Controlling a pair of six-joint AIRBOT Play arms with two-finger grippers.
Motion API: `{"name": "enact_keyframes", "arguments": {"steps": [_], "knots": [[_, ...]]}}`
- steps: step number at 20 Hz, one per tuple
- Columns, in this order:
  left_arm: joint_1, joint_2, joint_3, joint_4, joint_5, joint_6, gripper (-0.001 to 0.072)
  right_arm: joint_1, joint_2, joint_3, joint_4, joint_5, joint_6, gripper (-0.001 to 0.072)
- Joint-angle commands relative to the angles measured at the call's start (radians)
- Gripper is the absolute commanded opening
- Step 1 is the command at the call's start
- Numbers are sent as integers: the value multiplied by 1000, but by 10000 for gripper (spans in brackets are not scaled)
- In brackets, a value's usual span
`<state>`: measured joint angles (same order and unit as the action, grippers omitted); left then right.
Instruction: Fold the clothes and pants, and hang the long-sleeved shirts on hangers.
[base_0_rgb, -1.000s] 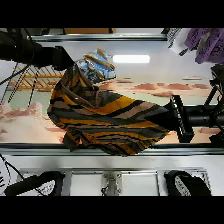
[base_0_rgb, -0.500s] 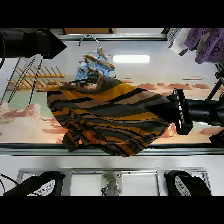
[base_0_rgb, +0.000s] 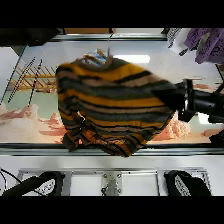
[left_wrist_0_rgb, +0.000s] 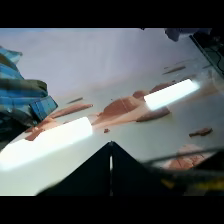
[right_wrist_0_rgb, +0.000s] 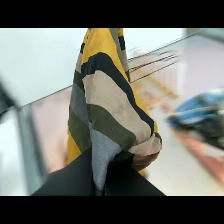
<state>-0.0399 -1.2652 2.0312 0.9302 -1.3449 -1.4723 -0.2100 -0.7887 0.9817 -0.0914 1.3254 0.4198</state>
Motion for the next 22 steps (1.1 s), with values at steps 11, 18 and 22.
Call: {"name": "enact_keyframes", "arguments": {"steps": [11,18,22], "knots": [[35,219,-385,-14,224,26,11,-558,-12,316,-693,-753,474,5],[35,216,-413,-15,227,27,11,-652,-115,508,-974,-854,620,5],[35,216,-413,-15,221,27,11,-654,-150,593,-1241,-854,746,5]]}}
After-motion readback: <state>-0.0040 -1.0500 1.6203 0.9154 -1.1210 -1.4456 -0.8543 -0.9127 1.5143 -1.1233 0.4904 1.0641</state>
